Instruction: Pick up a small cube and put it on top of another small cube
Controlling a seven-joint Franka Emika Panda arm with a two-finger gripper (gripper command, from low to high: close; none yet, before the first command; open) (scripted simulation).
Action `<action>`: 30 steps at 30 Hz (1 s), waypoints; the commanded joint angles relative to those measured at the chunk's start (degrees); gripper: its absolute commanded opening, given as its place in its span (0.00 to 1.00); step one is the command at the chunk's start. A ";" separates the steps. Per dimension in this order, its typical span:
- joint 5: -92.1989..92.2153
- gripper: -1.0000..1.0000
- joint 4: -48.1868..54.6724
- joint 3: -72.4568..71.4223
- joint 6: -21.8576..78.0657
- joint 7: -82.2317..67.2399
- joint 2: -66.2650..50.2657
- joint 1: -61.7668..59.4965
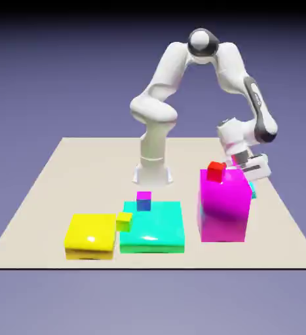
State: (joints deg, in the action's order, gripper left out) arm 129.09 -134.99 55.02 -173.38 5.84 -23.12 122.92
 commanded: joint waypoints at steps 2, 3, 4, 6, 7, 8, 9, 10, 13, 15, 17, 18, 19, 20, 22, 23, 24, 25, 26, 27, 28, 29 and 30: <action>-4.40 0.00 3.01 1.43 1.38 -0.59 4.16 -1.47; -6.62 0.00 4.52 2.14 2.09 -0.87 6.23 -2.21; -8.84 0.00 6.02 2.85 2.80 -1.15 8.31 -2.94; -13.28 0.00 9.03 4.28 4.22 -1.71 12.46 -4.41; -15.69 0.00 8.40 4.36 5.49 -3.86 13.26 -6.47; -18.10 0.00 7.73 4.42 6.77 -6.05 14.04 -8.55; -20.52 0.00 7.07 4.49 8.05 -8.23 14.82 -10.62; -22.93 0.00 6.40 4.55 9.33 -10.42 15.60 -12.70; -30.17 0.00 4.41 4.74 13.16 -16.97 17.95 -18.93; -34.99 0.00 3.08 4.87 15.72 -21.34 19.51 -23.08; -39.82 0.00 1.75 5.00 18.28 -25.71 21.07 -27.24; -42.23 0.00 1.08 5.07 19.56 -27.89 21.85 -29.31; -44.64 0.00 0.41 5.13 20.83 -30.08 22.63 -31.39; -47.06 0.00 -0.25 5.20 22.11 -32.26 23.41 -33.47; -51.88 0.00 -1.58 5.33 24.67 -36.63 24.97 -37.62; -54.29 0.00 -2.25 5.39 25.95 -38.82 25.75 -39.70; -56.71 0.00 -2.91 5.46 27.23 -41.00 26.53 -41.77; -59.12 0.00 -3.58 5.52 28.50 -43.19 27.31 -43.85; -61.53 0.00 -4.24 5.59 29.78 -45.37 28.09 -45.92; -63.94 0.00 -4.91 5.65 31.06 -47.56 28.87 -48.00; -66.36 0.00 -5.57 5.71 32.34 -49.74 29.65 -50.08; -68.77 0.00 -6.24 5.78 33.62 -51.92 30.43 -52.15; -71.18 0.00 -6.90 5.84 34.90 -54.11 31.21 -54.23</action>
State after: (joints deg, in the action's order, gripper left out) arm 57.90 -141.89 60.86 -138.42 -48.26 8.09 68.70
